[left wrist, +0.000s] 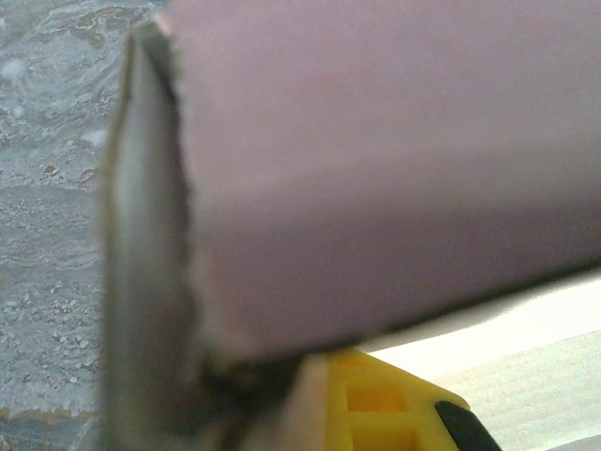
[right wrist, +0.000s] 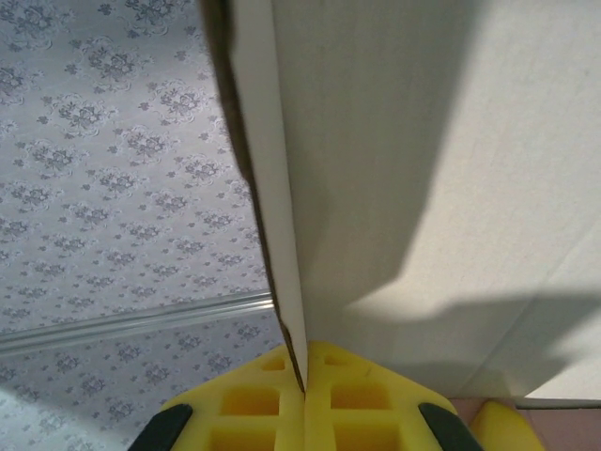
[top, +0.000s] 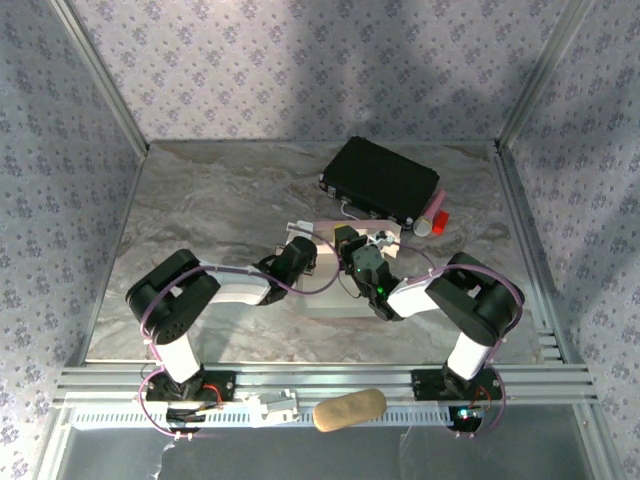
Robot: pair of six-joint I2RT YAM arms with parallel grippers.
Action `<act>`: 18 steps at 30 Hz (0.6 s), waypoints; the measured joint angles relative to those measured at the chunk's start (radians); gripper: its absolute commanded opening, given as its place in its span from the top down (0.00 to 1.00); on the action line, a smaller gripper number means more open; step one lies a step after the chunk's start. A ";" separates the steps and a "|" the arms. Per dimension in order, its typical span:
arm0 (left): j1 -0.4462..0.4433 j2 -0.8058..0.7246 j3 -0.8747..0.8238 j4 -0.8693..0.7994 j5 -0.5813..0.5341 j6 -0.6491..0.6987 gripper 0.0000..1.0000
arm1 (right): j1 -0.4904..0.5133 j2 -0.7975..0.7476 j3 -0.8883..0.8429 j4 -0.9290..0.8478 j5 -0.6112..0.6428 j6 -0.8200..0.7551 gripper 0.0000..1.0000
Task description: Fold the paper box
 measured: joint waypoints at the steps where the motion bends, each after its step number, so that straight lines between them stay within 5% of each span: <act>1: -0.002 0.000 0.001 -0.005 -0.009 -0.008 1.00 | 0.000 0.002 0.000 0.003 0.000 0.001 1.00; 12: -0.053 0.037 0.114 -0.248 -0.203 -0.246 1.00 | 0.017 0.009 0.008 0.004 -0.020 0.030 1.00; 18: -0.062 0.034 0.117 -0.283 -0.253 -0.272 1.00 | 0.016 -0.039 0.000 -0.094 -0.063 0.036 0.58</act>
